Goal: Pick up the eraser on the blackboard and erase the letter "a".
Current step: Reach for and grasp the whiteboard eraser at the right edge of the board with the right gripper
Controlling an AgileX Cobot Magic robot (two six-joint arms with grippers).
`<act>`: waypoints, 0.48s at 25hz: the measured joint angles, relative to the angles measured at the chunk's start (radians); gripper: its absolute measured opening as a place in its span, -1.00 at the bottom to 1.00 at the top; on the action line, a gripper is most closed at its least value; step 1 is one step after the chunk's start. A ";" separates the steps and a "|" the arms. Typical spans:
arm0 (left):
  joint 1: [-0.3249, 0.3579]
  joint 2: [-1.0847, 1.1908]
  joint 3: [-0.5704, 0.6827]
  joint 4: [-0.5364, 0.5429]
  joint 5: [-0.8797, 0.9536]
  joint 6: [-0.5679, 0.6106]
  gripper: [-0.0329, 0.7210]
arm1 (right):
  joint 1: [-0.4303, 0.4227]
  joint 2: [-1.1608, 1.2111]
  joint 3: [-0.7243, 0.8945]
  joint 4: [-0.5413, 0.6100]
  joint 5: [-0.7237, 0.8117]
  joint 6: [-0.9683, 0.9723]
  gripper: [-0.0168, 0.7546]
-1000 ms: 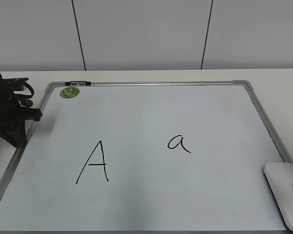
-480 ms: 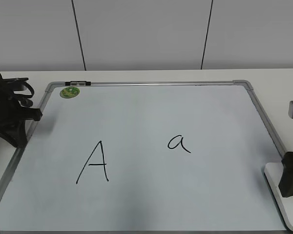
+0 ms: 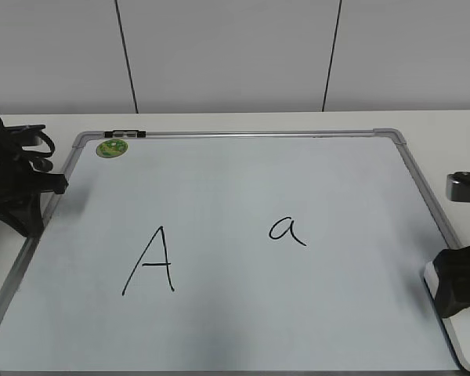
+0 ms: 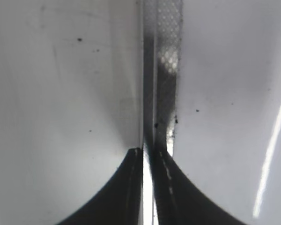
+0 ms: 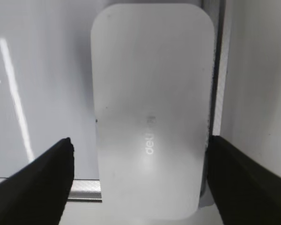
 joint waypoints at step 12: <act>0.000 0.000 0.000 -0.002 0.000 0.000 -0.74 | 0.000 0.082 -0.006 -0.016 -0.052 0.002 0.70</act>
